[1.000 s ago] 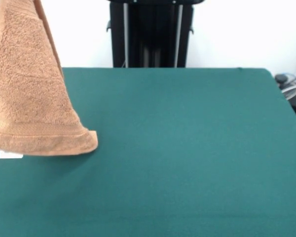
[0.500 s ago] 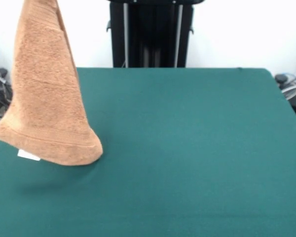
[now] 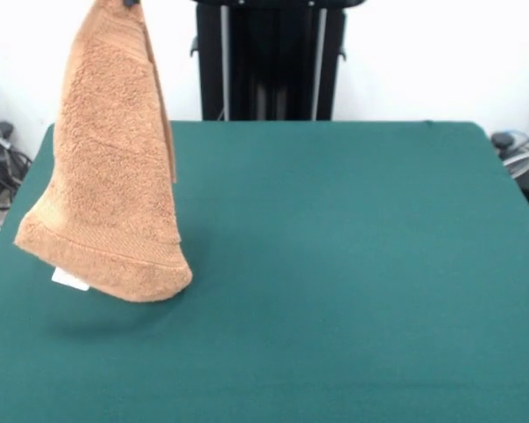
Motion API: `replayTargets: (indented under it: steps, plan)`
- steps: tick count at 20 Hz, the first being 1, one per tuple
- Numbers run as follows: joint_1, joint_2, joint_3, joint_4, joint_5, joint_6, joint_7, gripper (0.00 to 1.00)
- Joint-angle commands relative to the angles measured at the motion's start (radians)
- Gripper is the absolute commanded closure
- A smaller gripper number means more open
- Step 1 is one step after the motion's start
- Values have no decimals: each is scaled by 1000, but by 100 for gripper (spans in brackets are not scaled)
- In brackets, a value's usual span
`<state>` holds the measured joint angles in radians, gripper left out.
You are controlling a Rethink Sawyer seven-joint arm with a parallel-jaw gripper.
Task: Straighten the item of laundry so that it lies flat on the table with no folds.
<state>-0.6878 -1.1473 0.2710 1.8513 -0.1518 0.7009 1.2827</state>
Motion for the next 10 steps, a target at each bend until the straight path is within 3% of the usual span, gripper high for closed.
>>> replayTargets:
  steps: [1,10]
  plan:
    - [54,-22,-83,129,11,21,242,100]
    - [93,-49,-133,201,60,21,243,100]
